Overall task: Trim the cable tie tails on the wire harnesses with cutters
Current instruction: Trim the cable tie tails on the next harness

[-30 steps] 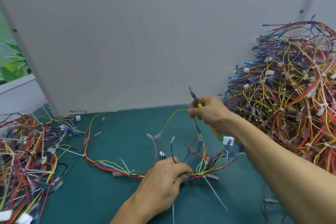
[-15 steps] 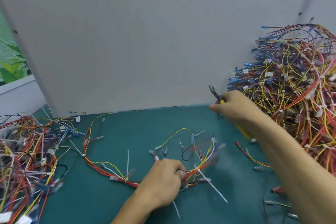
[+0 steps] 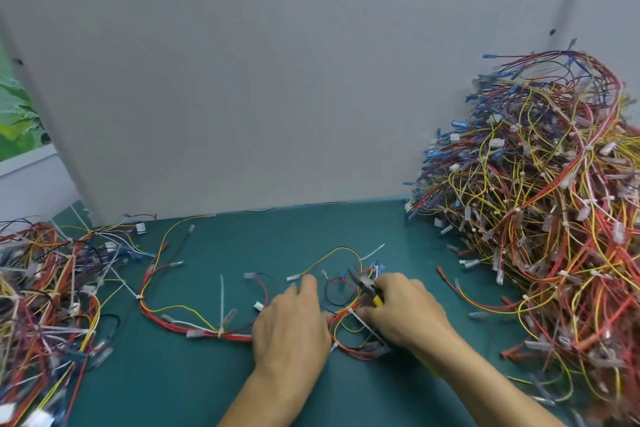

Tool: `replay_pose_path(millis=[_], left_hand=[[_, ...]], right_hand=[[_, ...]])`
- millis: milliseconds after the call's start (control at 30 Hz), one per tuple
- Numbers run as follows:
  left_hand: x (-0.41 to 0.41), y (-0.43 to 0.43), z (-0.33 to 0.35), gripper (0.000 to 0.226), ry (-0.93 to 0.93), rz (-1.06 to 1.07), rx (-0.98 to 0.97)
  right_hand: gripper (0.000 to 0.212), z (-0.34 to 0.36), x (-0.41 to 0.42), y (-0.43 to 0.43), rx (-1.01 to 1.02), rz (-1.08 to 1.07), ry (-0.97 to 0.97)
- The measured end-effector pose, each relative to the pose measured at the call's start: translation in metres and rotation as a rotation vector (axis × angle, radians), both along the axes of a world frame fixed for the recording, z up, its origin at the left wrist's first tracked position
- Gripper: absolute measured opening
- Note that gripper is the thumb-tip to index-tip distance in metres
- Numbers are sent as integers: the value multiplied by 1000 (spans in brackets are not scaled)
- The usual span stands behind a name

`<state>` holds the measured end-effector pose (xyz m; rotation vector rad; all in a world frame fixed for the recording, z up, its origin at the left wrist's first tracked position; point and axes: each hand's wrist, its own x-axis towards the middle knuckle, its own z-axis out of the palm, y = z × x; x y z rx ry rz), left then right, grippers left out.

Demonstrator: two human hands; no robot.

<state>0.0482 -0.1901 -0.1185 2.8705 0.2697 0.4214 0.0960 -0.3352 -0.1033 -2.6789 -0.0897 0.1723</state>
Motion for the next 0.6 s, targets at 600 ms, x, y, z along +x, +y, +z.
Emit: replay_pose_path(millis=[600], left_hand=[[-27,139,24,30,32,405,-164]], right_hand=[[34,0,2,15,99,-131,-80]])
